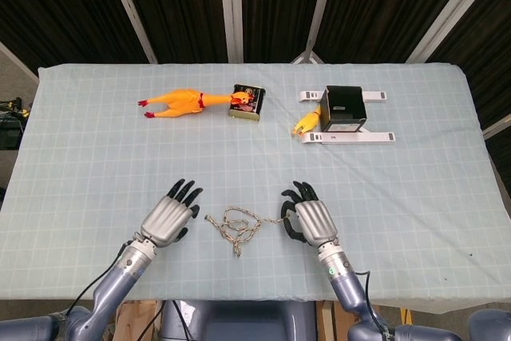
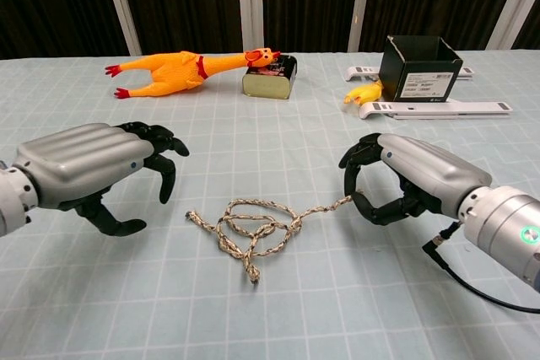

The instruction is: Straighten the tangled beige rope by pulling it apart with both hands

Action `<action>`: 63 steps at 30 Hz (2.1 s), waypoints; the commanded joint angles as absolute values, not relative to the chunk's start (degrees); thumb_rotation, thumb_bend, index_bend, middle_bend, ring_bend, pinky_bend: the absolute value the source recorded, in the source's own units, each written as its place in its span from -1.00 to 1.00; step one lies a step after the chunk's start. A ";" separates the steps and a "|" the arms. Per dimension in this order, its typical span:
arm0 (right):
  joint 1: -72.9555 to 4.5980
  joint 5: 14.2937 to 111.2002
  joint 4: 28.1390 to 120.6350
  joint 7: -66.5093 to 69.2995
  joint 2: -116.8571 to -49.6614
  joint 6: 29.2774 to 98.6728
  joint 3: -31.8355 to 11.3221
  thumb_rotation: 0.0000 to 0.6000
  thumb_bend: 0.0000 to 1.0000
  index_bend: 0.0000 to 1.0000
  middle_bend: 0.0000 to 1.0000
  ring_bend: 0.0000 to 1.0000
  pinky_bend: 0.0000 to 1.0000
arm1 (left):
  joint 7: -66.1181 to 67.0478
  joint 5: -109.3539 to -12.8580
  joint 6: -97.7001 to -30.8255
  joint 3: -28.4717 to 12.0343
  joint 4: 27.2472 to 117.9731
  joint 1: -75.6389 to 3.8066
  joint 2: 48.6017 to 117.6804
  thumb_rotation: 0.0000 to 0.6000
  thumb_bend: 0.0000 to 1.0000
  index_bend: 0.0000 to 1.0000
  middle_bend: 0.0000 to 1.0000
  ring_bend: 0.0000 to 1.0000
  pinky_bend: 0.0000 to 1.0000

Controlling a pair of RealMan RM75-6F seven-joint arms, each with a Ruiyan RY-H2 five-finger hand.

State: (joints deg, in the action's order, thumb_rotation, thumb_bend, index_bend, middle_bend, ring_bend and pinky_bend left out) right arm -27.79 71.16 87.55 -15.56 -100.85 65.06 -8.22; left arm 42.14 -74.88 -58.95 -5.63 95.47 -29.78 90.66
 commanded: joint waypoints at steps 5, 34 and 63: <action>-27.80 71.22 87.72 -15.67 -100.70 65.09 -8.11 1.00 0.12 0.21 -0.48 -0.93 -1.00 | 44.28 -71.59 -60.65 -6.76 93.28 -31.44 95.15 1.00 -0.19 -0.07 -0.79 -1.00 -1.00; -28.04 70.63 88.51 -16.48 -100.72 65.27 -8.35 1.00 0.12 0.23 -0.48 -0.93 -1.00 | 47.94 -65.79 -62.65 -6.14 88.48 -35.67 102.79 1.00 -0.17 0.00 -0.78 -1.00 -1.00; -28.23 70.09 87.71 -16.91 -100.98 65.01 -8.24 1.00 0.12 0.23 -0.48 -0.93 -1.00 | 45.33 -64.98 -63.56 -5.02 85.32 -36.51 105.08 1.00 -0.03 0.09 -0.73 -1.00 -1.00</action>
State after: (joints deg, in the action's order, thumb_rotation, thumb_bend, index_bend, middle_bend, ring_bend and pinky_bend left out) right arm -28.23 70.08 87.70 -16.92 -100.98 65.01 -8.23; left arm 45.67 -64.79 -63.43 -5.02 85.47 -36.55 104.96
